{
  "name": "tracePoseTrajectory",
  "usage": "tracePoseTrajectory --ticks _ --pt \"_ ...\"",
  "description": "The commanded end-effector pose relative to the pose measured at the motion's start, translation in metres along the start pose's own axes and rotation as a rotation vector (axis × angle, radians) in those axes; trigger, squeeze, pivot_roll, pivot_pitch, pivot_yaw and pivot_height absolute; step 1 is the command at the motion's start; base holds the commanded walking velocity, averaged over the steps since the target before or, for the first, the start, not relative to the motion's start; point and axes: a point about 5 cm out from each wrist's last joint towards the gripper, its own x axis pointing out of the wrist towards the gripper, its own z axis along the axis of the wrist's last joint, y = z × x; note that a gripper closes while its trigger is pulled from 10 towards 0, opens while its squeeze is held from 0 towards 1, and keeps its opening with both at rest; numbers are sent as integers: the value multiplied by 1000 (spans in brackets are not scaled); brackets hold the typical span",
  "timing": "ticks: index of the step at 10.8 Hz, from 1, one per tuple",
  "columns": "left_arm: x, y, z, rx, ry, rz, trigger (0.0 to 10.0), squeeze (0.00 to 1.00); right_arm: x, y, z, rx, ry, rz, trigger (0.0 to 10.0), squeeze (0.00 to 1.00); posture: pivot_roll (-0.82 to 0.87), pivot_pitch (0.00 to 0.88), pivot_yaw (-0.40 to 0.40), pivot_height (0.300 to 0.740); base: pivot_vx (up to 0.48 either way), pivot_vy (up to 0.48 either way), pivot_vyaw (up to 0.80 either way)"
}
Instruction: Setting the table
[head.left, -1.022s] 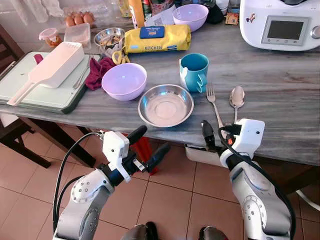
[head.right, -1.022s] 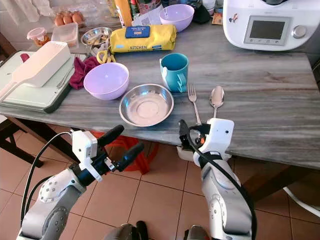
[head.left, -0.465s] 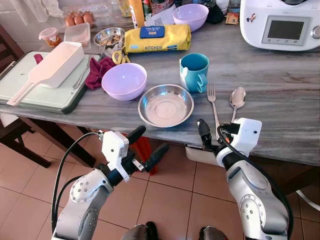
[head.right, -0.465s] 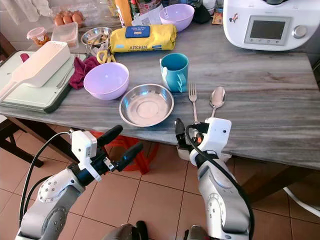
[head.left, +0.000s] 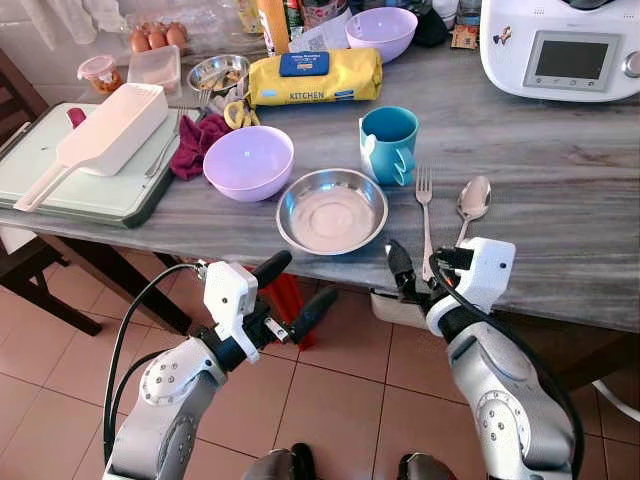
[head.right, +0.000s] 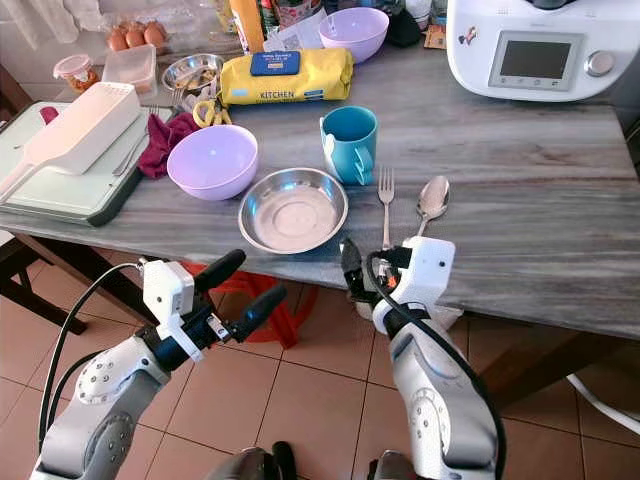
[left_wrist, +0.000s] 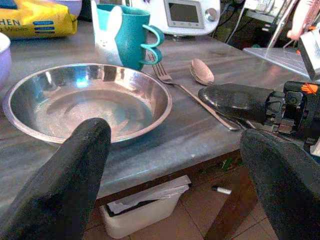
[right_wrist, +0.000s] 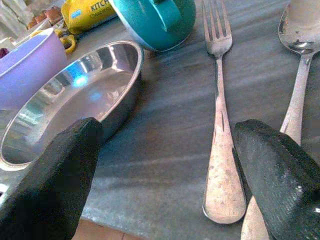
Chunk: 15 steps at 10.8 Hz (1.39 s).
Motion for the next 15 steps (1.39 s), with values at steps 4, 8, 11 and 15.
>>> tracePoseTrajectory --ticks 4,8,11,15 --pt "-3 4 1 24 13 3 10000 0 -12 -4 -14 16 61 -14 10000 0 -69 181 155 740 0 0 0" --pt "-2 3 0 19 16 -3 10000 0 -18 -13 -13 -5 55 -50 10000 0 -75 182 161 740 0 0 0" --pt "-2 3 0 19 16 1 10000 0 -15 -17 -10 -37 44 -50 10000 0 -71 182 163 740 0 0 0" --pt "-2 3 0 22 15 5 10000 0 0 -6 11 -51 -40 0 10000 0 -65 181 159 740 0 0 0"
